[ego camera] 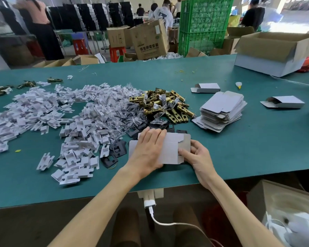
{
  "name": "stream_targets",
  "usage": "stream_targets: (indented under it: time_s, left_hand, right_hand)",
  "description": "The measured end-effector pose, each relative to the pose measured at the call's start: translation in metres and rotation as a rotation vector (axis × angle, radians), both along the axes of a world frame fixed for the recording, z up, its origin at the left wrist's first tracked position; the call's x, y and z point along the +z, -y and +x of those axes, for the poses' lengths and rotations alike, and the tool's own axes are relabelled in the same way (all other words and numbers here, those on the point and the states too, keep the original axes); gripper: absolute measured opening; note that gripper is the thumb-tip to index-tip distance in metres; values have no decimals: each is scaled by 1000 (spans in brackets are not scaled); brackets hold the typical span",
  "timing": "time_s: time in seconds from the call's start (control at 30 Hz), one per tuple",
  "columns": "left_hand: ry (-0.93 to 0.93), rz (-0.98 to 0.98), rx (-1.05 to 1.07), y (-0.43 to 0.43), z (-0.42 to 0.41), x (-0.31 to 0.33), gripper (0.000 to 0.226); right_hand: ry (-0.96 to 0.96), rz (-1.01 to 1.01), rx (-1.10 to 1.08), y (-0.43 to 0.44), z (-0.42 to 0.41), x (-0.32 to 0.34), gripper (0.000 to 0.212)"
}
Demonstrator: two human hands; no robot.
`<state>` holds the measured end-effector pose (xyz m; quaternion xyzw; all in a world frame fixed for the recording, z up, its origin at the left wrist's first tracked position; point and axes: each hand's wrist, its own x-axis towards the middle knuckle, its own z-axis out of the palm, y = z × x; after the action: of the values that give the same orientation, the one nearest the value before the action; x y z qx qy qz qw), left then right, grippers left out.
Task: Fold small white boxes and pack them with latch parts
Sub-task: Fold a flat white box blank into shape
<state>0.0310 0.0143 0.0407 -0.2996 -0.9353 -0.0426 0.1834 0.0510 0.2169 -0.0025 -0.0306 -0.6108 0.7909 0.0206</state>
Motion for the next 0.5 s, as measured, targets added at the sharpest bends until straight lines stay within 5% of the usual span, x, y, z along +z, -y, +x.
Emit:
stream_targets:
  time_s: [0.17,0.5]
  left_hand:
    - [-31,-72,39,-1,2,5,99]
    - [103,-35,14,-6,0,8,115]
  right_hand:
    - [-6,13,7,1,2,3,53]
    - [-18,6,6,0,0,-3,38]
